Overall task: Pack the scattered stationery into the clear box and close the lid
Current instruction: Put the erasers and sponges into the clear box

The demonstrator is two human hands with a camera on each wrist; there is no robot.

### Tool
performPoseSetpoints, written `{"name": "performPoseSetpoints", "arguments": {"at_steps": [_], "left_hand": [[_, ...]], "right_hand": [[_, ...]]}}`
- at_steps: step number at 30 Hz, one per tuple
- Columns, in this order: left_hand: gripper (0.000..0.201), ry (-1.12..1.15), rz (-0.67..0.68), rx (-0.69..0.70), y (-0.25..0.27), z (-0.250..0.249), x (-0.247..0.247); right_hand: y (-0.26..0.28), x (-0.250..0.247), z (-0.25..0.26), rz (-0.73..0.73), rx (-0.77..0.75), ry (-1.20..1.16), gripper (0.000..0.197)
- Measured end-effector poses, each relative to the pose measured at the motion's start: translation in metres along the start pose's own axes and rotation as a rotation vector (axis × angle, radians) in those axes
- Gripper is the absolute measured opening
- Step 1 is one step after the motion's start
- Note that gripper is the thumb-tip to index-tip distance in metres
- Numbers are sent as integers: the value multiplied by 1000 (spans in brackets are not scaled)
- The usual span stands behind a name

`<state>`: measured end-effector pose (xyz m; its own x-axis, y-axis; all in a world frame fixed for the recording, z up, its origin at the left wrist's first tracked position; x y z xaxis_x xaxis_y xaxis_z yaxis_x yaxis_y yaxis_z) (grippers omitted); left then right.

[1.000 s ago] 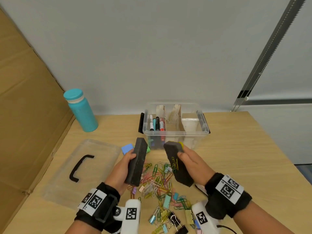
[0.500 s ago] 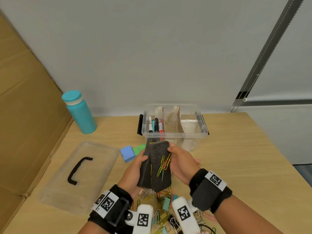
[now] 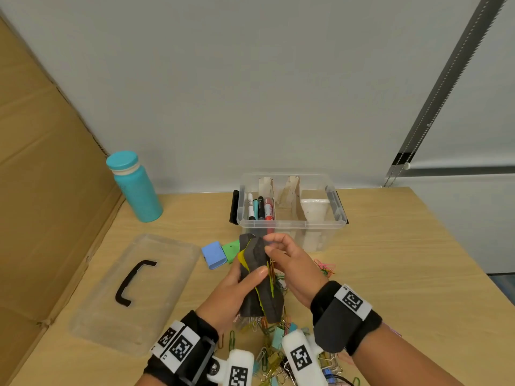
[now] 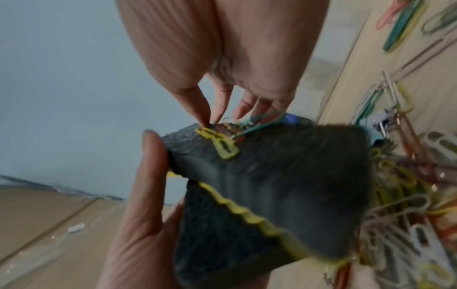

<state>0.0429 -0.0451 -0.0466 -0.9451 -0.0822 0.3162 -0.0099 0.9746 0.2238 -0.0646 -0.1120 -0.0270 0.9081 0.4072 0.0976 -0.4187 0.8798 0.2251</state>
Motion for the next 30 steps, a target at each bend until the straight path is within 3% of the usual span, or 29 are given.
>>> {"name": "performPoseSetpoints", "arguments": {"at_steps": [3, 7, 12, 17, 23, 26, 30], "left_hand": [[53, 21, -39, 37, 0, -6, -7], [47, 44, -81, 47, 0, -9, -13], [54, -25, -70, 13, 0, -5, -10], [48, 8, -100, -38, 1, -2, -17], [53, 55, -111, -81, 3, 6, -12], [55, 88, -105, -89, 2, 6, -9], [58, 121, -99, -88, 1, 2, -6]], "right_hand": [[6, -9, -4, -18, -18, 159, 16], [20, -5, -13, 99, -87, 317, 19], [23, -9, -15, 67, -211, 495, 19], [27, -18, -28, 113, -177, 829, 14], [29, -9, -19, 92, -204, 651, 19], [28, -7, -17, 98, -229, 686, 7], [29, -17, -24, 99, -213, 778, 12]]}}
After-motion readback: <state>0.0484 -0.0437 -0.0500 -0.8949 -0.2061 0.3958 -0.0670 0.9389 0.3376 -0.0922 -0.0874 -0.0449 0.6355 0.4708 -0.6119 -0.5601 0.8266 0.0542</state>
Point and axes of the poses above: each hand's wrist, its own y-axis away from the middle knuckle, its own x-axis out of the palm, z = x × y, the point moved 5 cm from there along -y, towards the middle knuckle, and after that the axes turned 3 degrees about x, right-handed, at the moved point
